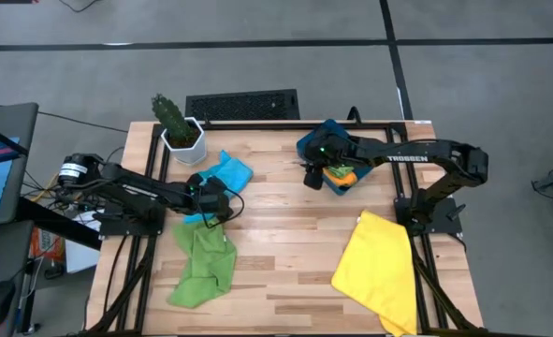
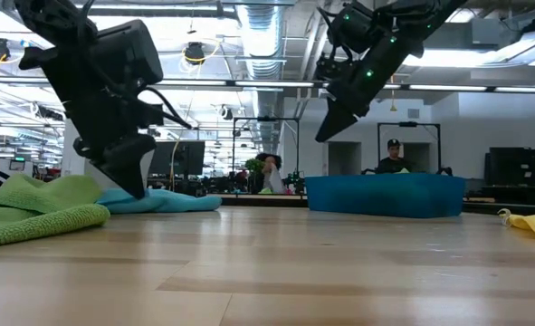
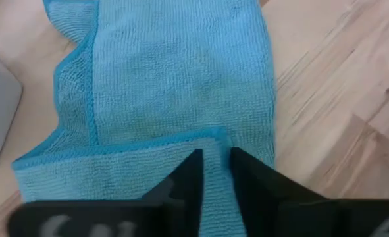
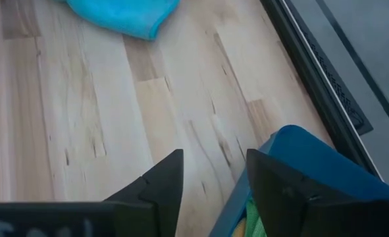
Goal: Fold microfiber towels
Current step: Fold the blue microfiber towel
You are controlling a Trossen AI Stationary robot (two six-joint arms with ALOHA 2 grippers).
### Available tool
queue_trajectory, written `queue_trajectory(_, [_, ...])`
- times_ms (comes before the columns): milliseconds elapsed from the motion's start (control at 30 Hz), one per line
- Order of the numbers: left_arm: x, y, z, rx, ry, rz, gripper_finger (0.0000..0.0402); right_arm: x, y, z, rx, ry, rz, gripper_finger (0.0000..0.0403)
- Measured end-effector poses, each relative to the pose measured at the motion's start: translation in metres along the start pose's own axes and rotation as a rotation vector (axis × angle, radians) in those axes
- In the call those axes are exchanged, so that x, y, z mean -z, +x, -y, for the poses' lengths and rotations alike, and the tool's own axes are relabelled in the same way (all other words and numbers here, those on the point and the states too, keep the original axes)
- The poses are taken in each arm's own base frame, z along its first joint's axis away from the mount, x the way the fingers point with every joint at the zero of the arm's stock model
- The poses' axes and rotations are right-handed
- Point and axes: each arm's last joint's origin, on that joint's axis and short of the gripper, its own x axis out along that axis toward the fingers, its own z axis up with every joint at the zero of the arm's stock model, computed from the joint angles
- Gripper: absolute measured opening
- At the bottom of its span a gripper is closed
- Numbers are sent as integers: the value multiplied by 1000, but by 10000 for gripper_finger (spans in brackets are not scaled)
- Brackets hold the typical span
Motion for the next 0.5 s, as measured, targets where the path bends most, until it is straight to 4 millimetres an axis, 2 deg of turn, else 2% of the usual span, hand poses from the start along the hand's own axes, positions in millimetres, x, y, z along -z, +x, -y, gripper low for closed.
queue_trajectory(167, [0, 0, 0, -2, 4, 2, 6, 2, 0, 0, -4, -2, -16, 182])
queue_trajectory(333, [-8, -7, 1, 33, -5, 15, 2, 2, 0, 0, -4, -2, -17, 175])
queue_trajectory(500, [-26, -29, 1, 85, 3, 66, 0, -4, 0, -3, -109, 1, 53, 173])
